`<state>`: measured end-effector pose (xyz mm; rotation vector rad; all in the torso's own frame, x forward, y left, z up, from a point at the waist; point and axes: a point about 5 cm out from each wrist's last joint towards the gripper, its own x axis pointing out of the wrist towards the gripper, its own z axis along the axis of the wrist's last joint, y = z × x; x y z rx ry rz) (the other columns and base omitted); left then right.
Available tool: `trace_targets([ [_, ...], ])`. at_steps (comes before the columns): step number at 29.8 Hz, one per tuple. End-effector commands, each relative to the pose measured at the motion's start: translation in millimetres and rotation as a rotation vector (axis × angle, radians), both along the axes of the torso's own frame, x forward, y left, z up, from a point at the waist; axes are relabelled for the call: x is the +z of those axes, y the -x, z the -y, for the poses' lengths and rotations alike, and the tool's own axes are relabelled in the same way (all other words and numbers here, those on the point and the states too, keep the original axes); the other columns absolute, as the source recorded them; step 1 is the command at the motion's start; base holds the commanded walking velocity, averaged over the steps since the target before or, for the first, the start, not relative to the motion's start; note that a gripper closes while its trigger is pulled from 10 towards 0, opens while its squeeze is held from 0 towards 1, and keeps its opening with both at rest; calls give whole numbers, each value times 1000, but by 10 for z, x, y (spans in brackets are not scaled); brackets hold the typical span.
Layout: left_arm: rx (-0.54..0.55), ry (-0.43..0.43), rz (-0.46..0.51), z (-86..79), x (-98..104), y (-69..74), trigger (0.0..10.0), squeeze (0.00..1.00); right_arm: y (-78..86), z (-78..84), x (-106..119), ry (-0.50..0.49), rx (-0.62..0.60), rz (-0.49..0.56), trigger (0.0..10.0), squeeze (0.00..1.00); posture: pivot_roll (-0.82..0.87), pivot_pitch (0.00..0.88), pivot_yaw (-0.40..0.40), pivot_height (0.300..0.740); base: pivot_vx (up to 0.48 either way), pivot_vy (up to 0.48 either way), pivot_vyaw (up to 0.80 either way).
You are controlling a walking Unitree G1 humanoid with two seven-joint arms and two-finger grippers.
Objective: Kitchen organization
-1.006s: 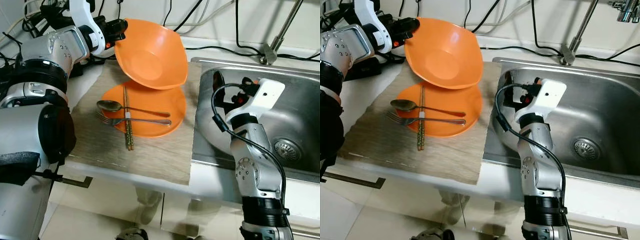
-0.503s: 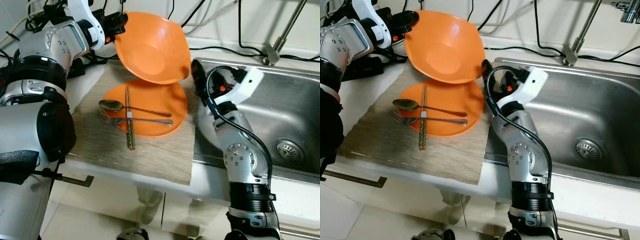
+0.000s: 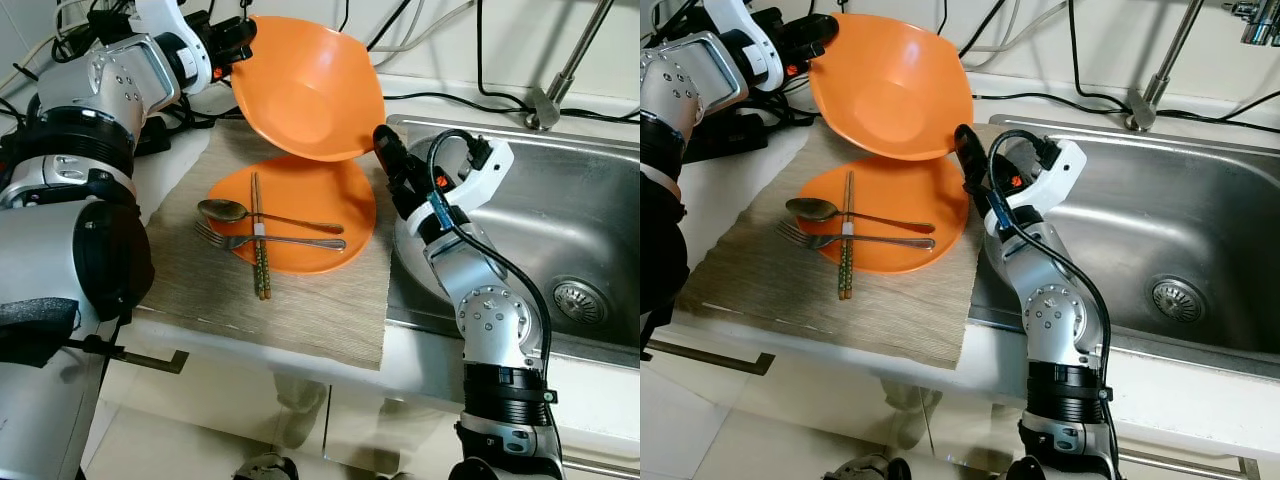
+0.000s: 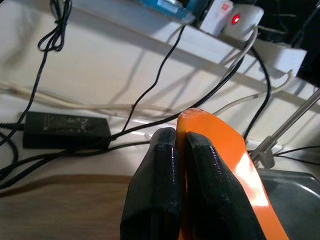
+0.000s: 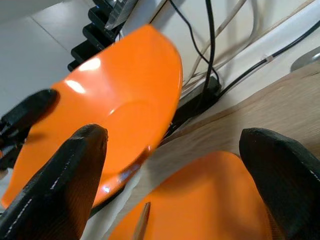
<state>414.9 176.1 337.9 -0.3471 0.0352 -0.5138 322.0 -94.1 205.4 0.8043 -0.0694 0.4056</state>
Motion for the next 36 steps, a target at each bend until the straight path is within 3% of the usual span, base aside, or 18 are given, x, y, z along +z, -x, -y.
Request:
trace_targets([
  [1,-23,32,90,41,290,43,0,0,-4,-165,159,-28,47,53,10000,0,-25,11,73,740,0,0,0],
  [13,-42,46,99,75,334,57,0,0,-84,-303,300,28,52,128,10000,0,-14,12,65,740,0,0,0],
  [26,-121,71,134,219,493,123,0,0,-153,-357,249,99,11,144,10000,0,-10,14,63,740,0,0,0],
  [28,-119,67,137,215,499,127,0,0,-163,-347,253,119,-13,152,0,0,-8,16,64,740,0,0,0],
  [36,-113,66,134,205,483,137,0,0,-185,-285,249,223,-101,195,0,0,-10,14,64,740,0,0,0],
])
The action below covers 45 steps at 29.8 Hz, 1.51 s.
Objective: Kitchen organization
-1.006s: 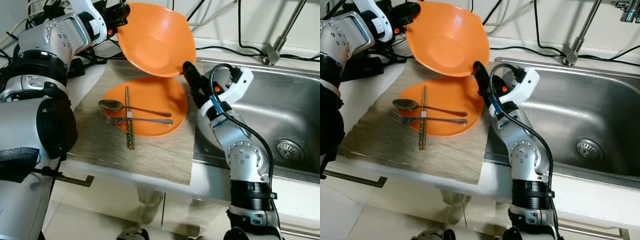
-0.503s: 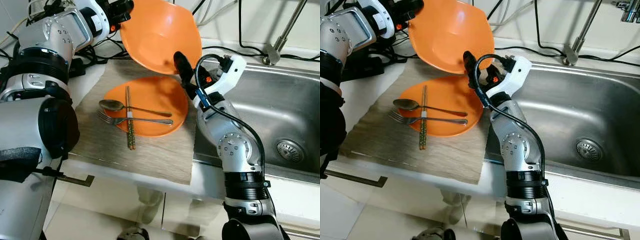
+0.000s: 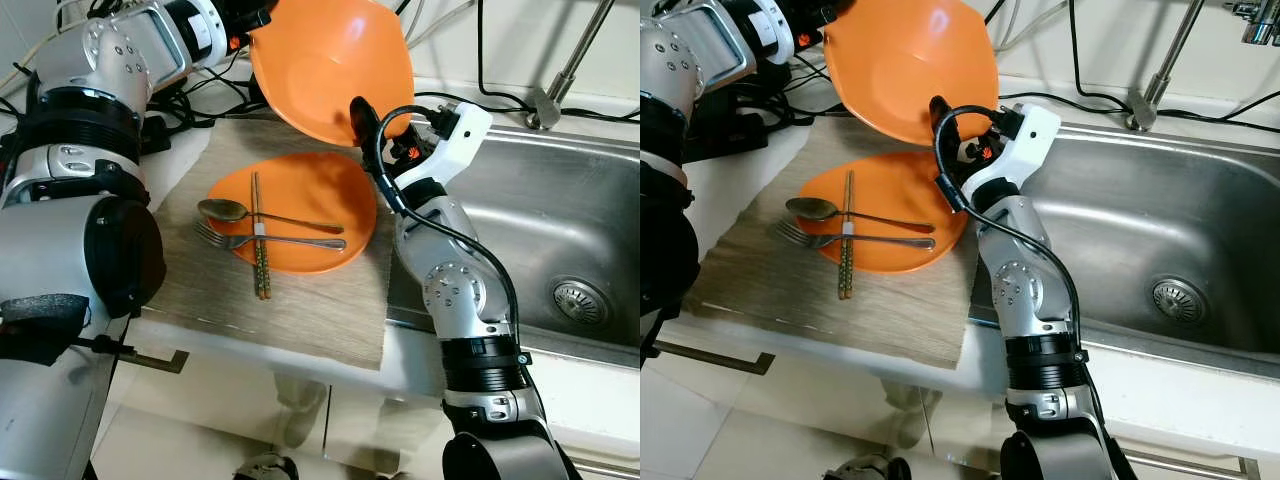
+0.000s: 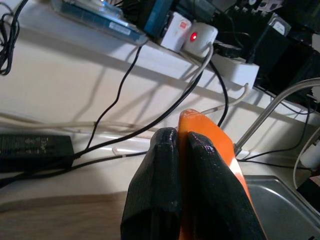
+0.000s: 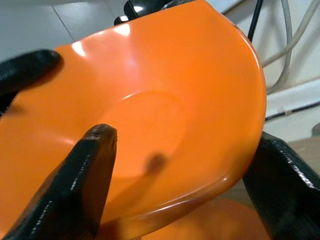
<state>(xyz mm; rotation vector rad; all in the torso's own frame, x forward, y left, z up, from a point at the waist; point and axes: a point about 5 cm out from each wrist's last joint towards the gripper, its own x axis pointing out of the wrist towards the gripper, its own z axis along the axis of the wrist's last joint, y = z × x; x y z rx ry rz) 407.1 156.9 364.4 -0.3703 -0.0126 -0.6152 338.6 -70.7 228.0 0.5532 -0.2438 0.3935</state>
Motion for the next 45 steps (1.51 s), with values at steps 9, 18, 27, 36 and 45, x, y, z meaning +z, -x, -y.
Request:
trace_targets([
  [9,-35,31,83,41,239,76,0,0,-41,-3,-32,68,-72,9,0,0,-8,9,64,740,0,0,0],
  [18,-35,23,75,43,198,75,0,0,-75,35,-71,3,-96,-31,0,0,-6,5,63,740,0,0,0],
  [27,-25,2,56,41,98,55,0,0,-66,52,-85,30,-111,-21,0,0,-11,8,60,740,0,0,0],
  [36,-20,-9,50,48,54,41,0,0,-62,70,-100,35,-114,-26,0,0,-16,11,61,740,0,0,0],
  [45,4,-21,48,22,21,24,0,0,-72,85,-101,29,-118,-28,0,0,-15,9,60,740,0,0,0],
])
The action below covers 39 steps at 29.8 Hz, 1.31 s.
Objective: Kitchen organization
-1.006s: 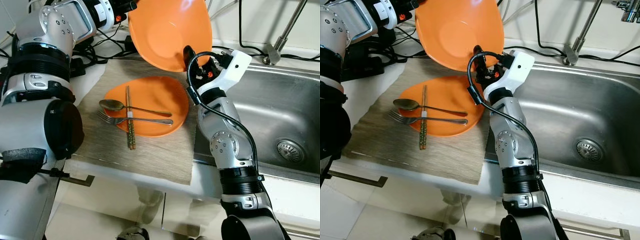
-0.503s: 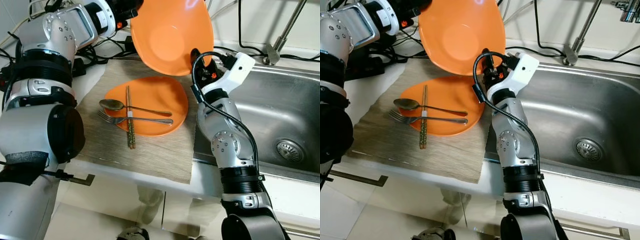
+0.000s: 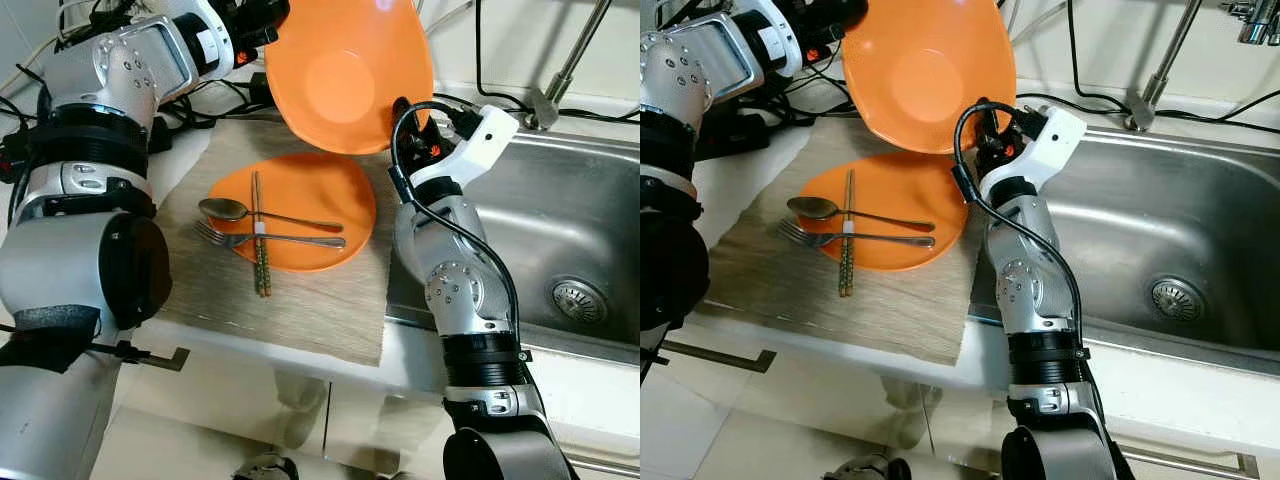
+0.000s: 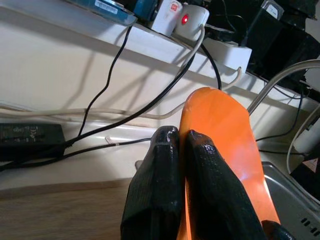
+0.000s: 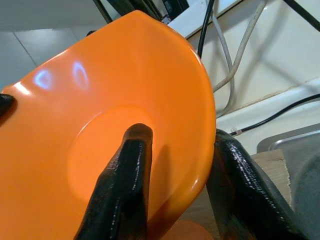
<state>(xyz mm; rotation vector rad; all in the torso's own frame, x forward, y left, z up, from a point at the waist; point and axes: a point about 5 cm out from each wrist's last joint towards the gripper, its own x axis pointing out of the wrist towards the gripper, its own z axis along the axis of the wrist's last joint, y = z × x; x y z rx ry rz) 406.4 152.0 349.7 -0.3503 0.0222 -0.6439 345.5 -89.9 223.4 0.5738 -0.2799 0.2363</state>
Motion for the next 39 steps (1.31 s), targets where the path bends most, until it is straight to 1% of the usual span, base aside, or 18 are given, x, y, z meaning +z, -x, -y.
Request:
trace_targets([
  [1,38,6,69,-30,163,15,0,0,-3,-106,-52,68,36,-18,0,0,-15,9,60,740,0,0,0],
  [17,73,-33,49,-54,33,-30,0,0,4,-97,-58,39,37,-25,0,0,-19,16,60,740,0,0,0],
  [25,89,-87,52,-55,-24,-48,0,0,9,-105,-69,46,40,-25,0,0,-17,16,59,740,0,0,0],
  [26,89,-93,53,-51,-31,-50,902,0,9,-106,-70,46,40,-25,0,0,-16,16,58,740,0,0,0],
  [27,94,-100,51,-52,-41,-54,8118,0,8,-108,-72,46,40,-26,0,0,-16,16,59,740,0,0,0],
  [28,99,-106,49,-54,-50,-58,8118,0,8,-111,-74,46,41,-26,0,0,-15,16,59,740,0,0,0],
  [29,98,-109,49,-54,-56,-60,10000,0,8,-114,-75,46,42,-27,0,0,-15,16,59,740,0,0,0],
  [30,99,-110,49,-54,-61,-61,8745,0,8,-115,-77,46,42,-27,0,0,-15,16,59,740,0,0,0],
  [31,98,-110,48,-55,-65,-62,8196,0,8,-116,-78,45,43,-28,0,0,-15,16,59,740,0,0,0],
  [32,99,-109,48,-56,-69,-64,7961,0,8,-117,-80,45,43,-28,0,0,-15,16,59,740,0,0,0],
  [33,102,-110,47,-59,-74,-65,9647,0,8,-117,-81,45,43,-29,0,0,-15,17,59,740,0,0,0],
  [34,104,-111,46,-61,-78,-67,10000,0,7,-117,-83,45,42,-30,0,0,-16,17,59,740,0,0,0],
  [39,121,-123,45,-72,-99,-79,10000,0,6,-114,-95,45,39,-34,0,0,-17,19,60,740,0,0,0],
])
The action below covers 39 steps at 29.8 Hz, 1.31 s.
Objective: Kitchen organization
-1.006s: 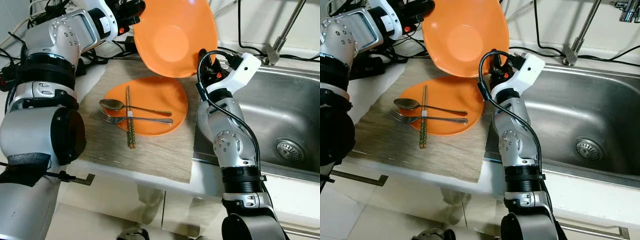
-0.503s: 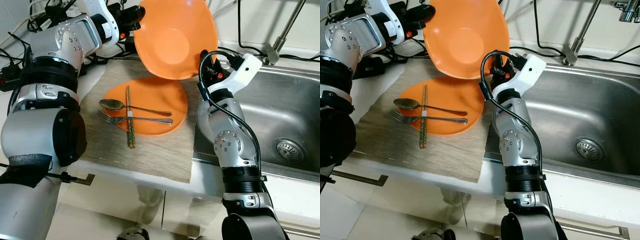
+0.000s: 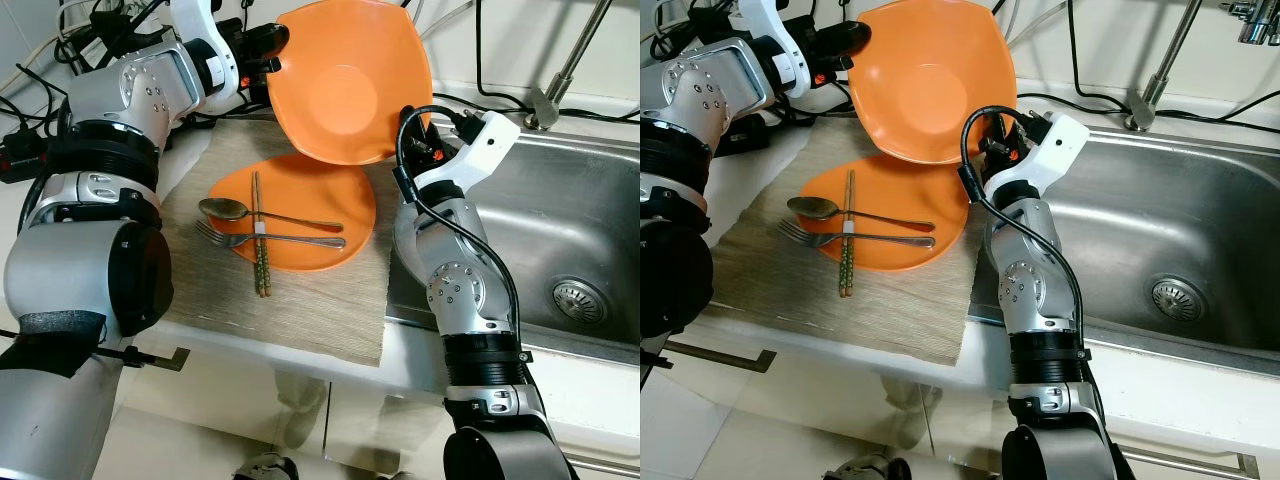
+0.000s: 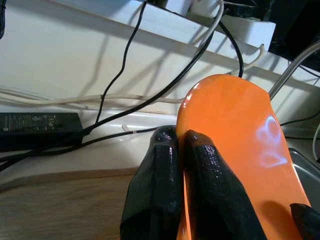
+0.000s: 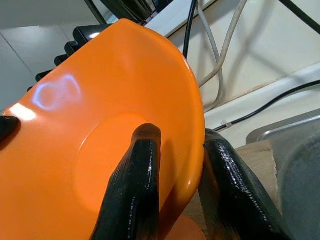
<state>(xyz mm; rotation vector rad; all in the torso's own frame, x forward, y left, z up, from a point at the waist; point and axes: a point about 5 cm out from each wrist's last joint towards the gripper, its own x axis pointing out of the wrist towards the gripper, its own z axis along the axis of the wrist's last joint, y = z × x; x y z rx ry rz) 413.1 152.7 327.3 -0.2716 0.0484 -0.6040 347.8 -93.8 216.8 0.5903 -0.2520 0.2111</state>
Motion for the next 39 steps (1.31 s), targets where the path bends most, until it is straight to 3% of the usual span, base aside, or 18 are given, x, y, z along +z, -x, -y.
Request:
trace_targets([
  [1,82,-41,54,-65,125,-12,10000,0,29,-152,-30,59,54,1,0,0,-17,19,60,740,0,0,0],
  [22,150,-109,67,-146,55,-46,10000,0,30,-152,-64,70,51,-9,0,0,-15,9,62,740,0,0,0],
  [23,158,-118,69,-158,41,-50,10000,1000,29,-153,-71,71,52,-11,0,0,-14,3,59,740,0,0,0],
  [39,168,-148,52,-172,-55,-65,10000,1000,25,-152,-105,81,49,-23,0,0,-15,7,56,740,0,0,0],
])
